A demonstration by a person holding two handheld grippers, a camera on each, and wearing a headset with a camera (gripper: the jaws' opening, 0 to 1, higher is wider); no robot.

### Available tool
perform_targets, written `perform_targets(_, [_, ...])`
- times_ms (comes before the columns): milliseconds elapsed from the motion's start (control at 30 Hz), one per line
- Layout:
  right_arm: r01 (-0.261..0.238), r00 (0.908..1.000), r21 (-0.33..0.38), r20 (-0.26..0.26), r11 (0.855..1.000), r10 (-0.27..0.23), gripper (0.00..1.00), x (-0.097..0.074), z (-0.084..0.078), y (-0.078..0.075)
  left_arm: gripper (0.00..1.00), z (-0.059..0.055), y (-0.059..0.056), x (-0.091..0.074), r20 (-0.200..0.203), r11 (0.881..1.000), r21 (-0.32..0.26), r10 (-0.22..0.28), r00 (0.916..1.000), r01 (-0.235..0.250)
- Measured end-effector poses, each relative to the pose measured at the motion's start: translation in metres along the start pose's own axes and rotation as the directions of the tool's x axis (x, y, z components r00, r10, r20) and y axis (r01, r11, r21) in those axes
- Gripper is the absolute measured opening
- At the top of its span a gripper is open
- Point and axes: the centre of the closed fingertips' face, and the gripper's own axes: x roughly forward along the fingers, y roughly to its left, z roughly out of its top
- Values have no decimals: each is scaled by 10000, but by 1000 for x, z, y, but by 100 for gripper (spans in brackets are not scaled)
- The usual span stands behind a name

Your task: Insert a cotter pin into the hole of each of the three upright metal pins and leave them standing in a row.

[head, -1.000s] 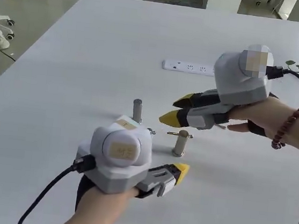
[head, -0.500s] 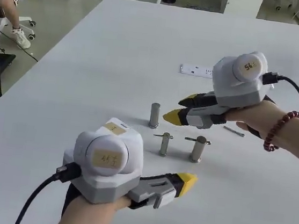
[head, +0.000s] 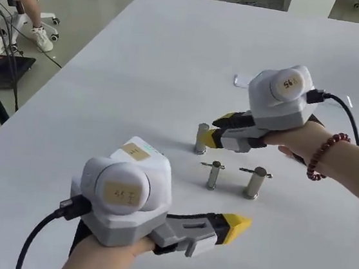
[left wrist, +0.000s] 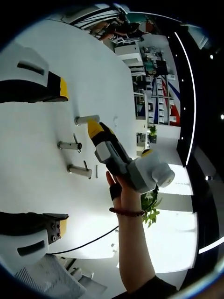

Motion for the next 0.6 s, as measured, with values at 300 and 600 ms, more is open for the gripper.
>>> perform_targets(300, [-265,9996,-82,-134,9996,264,22,12,-5,4,98,1,6,-2,204,10000,-73,19,9998,-17])
perform_targets(600, [-224,9997,-272,-76,9994,222,15,17,-3,-1,91,-2,5,-4,83,9999,-94,-104,9999,105])
